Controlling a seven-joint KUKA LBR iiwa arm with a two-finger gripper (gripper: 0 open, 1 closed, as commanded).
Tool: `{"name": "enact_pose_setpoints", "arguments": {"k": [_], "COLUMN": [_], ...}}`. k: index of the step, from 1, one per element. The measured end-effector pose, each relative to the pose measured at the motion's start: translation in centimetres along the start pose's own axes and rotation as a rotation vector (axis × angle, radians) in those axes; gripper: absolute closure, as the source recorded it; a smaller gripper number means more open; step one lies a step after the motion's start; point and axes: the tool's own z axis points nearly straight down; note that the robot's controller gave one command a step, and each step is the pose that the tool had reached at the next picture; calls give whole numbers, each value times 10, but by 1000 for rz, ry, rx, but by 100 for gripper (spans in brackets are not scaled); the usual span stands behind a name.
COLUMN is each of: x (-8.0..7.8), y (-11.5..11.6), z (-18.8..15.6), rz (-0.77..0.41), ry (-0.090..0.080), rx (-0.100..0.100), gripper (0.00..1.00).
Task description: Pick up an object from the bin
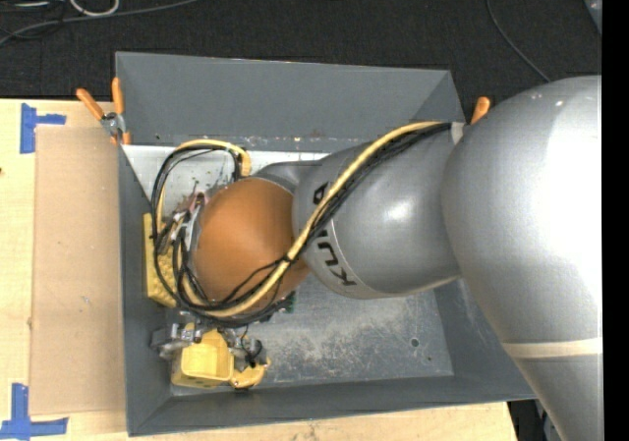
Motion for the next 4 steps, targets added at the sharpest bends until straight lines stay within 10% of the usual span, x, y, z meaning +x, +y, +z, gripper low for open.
{"name": "enact_pose_setpoints", "arguments": {"k": [4], "x": [0], "y": [2], "z": [-64], "rz": [20], "ry": [0], "rx": [-10], "gripper": [100]}}
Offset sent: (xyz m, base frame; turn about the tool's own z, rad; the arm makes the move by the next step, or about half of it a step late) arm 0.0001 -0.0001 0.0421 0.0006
